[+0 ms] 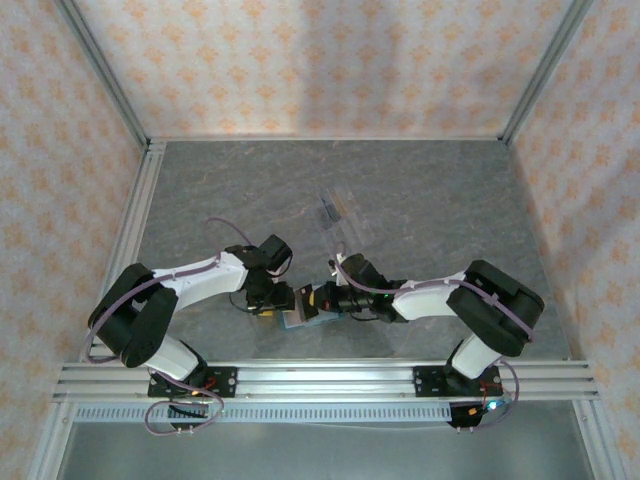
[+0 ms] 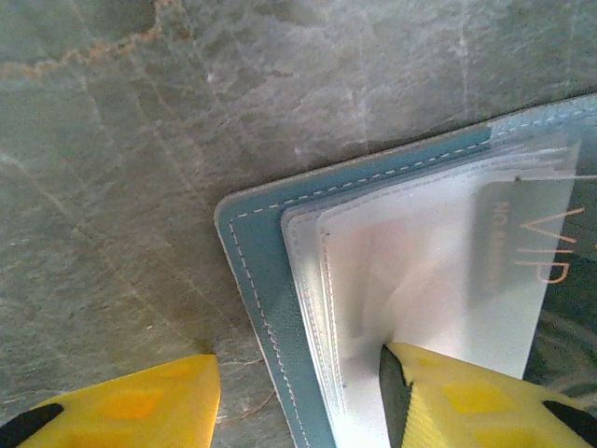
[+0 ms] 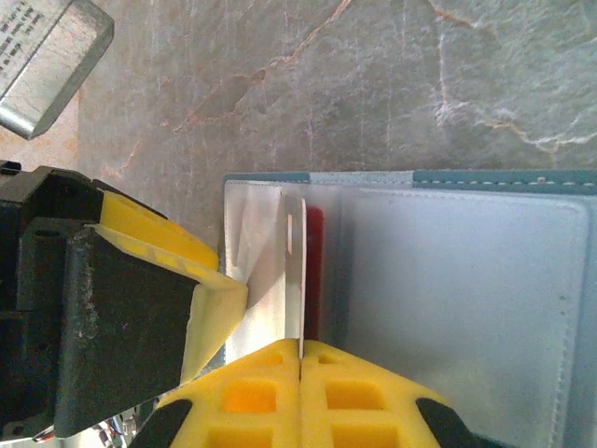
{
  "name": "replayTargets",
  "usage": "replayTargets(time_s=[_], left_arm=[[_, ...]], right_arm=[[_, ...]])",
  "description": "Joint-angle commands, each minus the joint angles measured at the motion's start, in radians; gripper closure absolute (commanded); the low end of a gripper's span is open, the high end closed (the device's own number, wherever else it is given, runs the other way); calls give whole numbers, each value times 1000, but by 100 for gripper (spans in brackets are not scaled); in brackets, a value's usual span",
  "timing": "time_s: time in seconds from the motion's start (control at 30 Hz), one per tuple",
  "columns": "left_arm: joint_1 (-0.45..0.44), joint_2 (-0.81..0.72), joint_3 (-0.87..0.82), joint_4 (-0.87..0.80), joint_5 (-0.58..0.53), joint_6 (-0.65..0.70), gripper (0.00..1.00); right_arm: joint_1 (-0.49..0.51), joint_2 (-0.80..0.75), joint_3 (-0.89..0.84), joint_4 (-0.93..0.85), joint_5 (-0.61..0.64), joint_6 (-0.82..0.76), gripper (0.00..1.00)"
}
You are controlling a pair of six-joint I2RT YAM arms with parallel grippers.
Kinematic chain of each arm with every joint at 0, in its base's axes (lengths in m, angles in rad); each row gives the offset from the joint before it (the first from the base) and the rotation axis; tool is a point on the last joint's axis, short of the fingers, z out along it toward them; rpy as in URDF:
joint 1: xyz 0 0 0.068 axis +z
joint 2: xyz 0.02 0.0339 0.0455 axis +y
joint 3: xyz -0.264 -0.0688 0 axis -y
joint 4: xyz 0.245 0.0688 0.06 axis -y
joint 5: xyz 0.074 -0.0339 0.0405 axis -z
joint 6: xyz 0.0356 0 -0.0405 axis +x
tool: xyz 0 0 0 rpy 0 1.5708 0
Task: Put the credit cards into the card holder
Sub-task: Insert the credit card into the card slot.
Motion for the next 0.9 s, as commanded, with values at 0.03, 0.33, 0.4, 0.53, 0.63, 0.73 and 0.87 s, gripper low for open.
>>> replayTargets(time_s=[0.03,0.33,0.4,0.53,0.63,0.73,0.87], left_arm=[[0,11,-23,-12,-28,15,51],[-2,-18,-6,-12,14,-1,50],[-2,-29,4,-16,28,-5,50],[2,-70,19,-37,43,-11,51],[15,-111,17,-52,50,-20,52],[35,-143,4,-55,56,-26,59],[55,-132,-12,-43,62,-21,77]], right_arm=[[11,23,1,-52,-15,-8,100],[12,83,27,-29,-19,2,100],[13,102,28,-18,-19,6,100],[13,113,35,-15,-22,8,100],[12,110,29,-14,-16,12,100],[13,108,24,-15,-13,16,100],[12,101,26,-23,-9,17,100]])
